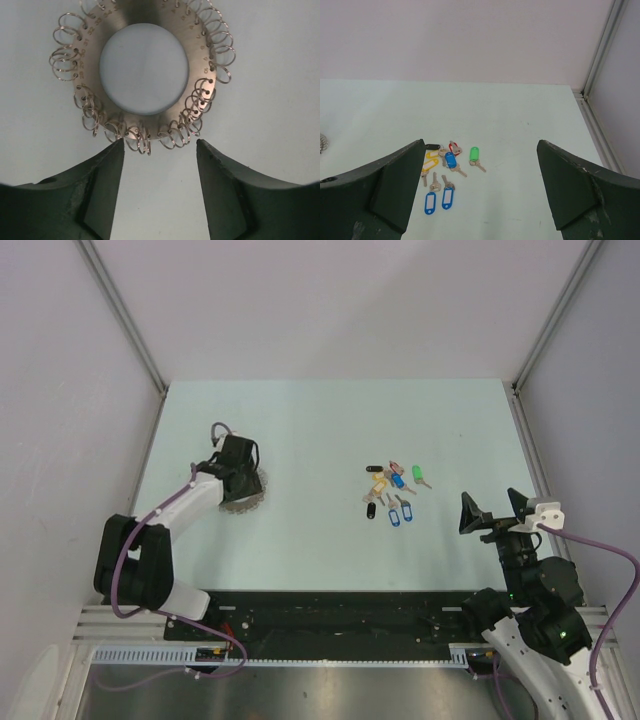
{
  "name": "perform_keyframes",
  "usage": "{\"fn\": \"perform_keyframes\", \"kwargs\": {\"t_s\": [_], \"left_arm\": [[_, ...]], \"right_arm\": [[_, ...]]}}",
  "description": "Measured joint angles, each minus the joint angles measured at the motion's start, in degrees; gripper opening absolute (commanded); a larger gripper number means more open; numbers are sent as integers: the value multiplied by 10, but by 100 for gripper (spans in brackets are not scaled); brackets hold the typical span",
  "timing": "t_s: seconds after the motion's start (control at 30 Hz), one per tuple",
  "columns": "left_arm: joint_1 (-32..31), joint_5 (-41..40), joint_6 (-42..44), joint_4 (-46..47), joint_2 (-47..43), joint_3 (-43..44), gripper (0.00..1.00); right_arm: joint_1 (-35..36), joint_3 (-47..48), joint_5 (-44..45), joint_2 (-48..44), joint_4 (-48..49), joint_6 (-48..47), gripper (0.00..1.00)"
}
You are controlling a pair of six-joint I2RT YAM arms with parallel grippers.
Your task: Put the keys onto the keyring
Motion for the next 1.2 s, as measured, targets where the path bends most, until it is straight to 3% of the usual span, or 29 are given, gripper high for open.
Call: {"fn": "perform_keyframes", "kwargs": {"t_s": [0.1, 0.33, 0.9, 1.2], "left_arm": [[0, -21, -21, 3, -2, -13, 54], [0, -51, -57, 17, -3, -37, 52], [5, -43, -81, 32, 13, -53, 30], [-1, -36, -92, 31, 22, -53, 29]], "right_arm": [[5, 0, 0, 0, 0, -1, 100], [14, 0, 0, 0, 0, -2, 100], [21, 0, 0, 0, 0, -6, 100], [22, 0, 0, 0, 0, -6, 100]]}}
